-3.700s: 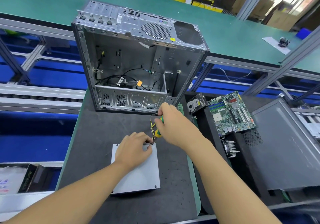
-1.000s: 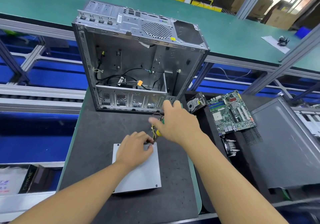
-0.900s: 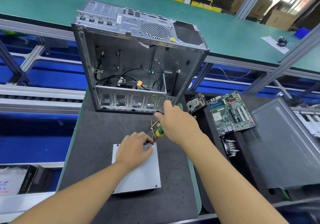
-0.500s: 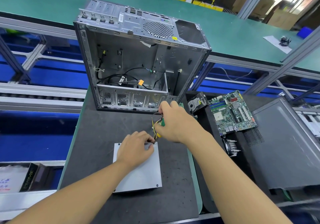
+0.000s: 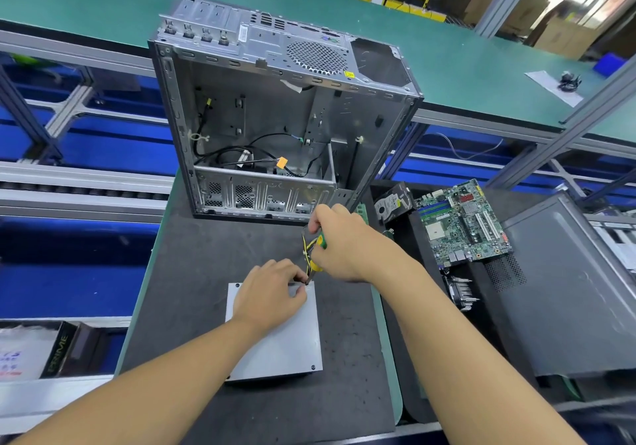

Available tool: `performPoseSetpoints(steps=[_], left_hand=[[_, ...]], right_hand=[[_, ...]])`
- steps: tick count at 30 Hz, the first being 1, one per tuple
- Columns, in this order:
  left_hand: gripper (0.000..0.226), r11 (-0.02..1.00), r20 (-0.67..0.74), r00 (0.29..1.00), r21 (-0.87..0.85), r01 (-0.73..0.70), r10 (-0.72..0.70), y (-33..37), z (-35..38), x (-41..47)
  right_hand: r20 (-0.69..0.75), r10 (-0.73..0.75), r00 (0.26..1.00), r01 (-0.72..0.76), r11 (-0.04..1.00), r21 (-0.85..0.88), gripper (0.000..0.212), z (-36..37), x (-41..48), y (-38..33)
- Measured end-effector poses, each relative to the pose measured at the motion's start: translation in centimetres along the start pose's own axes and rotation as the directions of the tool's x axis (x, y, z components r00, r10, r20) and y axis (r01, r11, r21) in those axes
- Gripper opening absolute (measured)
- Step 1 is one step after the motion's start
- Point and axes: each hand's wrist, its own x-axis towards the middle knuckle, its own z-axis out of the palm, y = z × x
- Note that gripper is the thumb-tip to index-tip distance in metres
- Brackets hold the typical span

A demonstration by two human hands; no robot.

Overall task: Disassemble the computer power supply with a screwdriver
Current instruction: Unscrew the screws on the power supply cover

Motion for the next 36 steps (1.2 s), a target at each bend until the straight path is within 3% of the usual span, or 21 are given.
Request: performPoseSetpoints(steps=[3, 8, 11, 15, 22, 27, 32, 36], left_hand=[[0.011, 1.000, -0.005, 1.000, 0.006, -0.003, 0.003, -0.11, 0.07, -0.06], [0.014, 1.000, -0.006, 1.000, 0.000, 0.005, -0.005, -0.12, 0.15, -0.09], [0.012, 1.000, -0.004, 1.000, -0.013, -0.004, 0.004, -0.15, 0.10, -0.14], [0.013, 1.000, -0.006, 1.000, -0.014, -0.002, 0.001, -0.08, 0.10, -0.15], [0.009, 1.000, -0.009, 1.000, -0.025, 0.001, -0.001, -0.12, 0.07, -0.18], [0.012, 1.000, -0.014, 1.000, -0.014, -0.009, 0.009, -0.21, 0.15, -0.14], [0.013, 1.000, -0.019, 1.000, -0.009, -0.003, 0.002, -0.27, 0.33, -0.13], [0.017, 0.999, -0.005, 1.000, 0.035, -0.011, 0.012, -0.36, 0.47, 0.01]], right_hand=[[0.015, 0.038, 0.999, -0.037, 0.999, -0.021, 0.025, 0.00, -0.03, -0.19], [-0.113, 0.133, 0.985, -0.144, 0.986, -0.089, 0.039, 0.37, -0.22, -0.16], [-0.150, 0.120, 0.981, -0.127, 0.991, -0.038, 0.030, 0.43, 0.05, -0.05], [-0.065, 0.036, 0.997, -0.034, 0.999, 0.040, 0.015, 0.02, 0.07, -0.16], [0.053, 0.023, 0.998, -0.024, 1.000, 0.005, 0.031, -0.48, 0.08, -0.29], [-0.084, 0.081, 0.993, -0.088, 0.993, -0.084, 0.037, 0.09, 0.07, -0.26], [-0.128, 0.041, 0.991, -0.046, 0.998, -0.036, 0.017, 0.23, 0.24, -0.15], [-0.077, 0.021, 0.997, -0.018, 0.999, 0.040, 0.011, -0.05, 0.25, 0.10]])
